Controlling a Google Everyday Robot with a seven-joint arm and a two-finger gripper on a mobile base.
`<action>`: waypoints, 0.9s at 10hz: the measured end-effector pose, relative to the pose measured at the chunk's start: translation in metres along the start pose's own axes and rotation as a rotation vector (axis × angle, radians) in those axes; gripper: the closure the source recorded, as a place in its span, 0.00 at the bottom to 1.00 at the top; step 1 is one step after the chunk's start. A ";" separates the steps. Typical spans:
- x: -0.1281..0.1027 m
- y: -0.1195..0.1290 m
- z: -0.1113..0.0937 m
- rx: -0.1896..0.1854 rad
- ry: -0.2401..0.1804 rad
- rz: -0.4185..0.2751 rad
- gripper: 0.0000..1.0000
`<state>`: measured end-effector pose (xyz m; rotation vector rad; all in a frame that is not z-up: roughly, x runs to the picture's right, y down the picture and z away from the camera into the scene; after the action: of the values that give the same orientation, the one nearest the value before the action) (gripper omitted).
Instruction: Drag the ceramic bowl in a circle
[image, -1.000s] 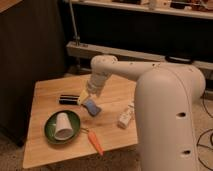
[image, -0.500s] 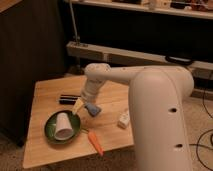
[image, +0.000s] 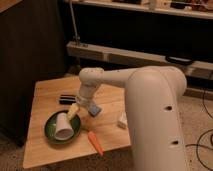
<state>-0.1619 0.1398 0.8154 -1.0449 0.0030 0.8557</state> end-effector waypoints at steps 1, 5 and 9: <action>0.001 -0.004 0.004 0.001 -0.002 0.009 0.24; -0.003 -0.009 0.007 -0.005 -0.019 0.027 0.44; -0.006 -0.017 0.009 -0.005 -0.026 0.044 0.44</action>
<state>-0.1586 0.1392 0.8356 -1.0413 0.0023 0.9088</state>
